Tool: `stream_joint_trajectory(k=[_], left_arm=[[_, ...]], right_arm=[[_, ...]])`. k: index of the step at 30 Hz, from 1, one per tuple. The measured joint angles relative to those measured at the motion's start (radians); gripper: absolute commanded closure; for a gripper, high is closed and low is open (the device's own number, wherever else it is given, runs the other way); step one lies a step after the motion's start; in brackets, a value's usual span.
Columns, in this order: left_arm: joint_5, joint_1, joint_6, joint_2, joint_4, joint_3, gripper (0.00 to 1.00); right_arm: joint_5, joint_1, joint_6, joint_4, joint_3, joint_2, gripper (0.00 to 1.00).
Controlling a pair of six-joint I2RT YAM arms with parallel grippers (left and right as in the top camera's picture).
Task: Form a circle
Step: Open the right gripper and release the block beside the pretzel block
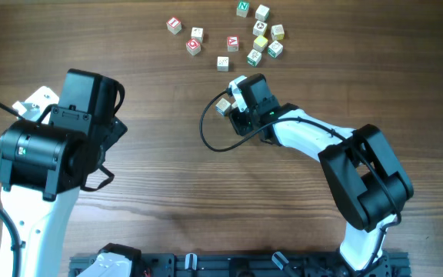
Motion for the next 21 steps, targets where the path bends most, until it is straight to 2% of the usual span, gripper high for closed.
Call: stream_joint_trajectory(k=[11,14,15,21], left_arm=[[0.000,0.000,0.000,0.000,0.000,0.000,0.00],[0.000,0.000,0.000,0.000,0.000,0.000,0.00],[0.000,0.000,0.000,0.000,0.000,0.000,0.00],[0.000,0.000,0.000,0.000,0.000,0.000,0.00]], right_arm=[[0.028,0.000,0.012,-0.103,0.006,-0.023,0.44],[0.025,0.000,0.015,-0.147,0.006,-0.033,0.53],[0.026,0.000,0.018,-0.168,0.006,-0.039,0.63],[0.051,0.000,0.102,-0.239,0.009,-0.052,0.85]])
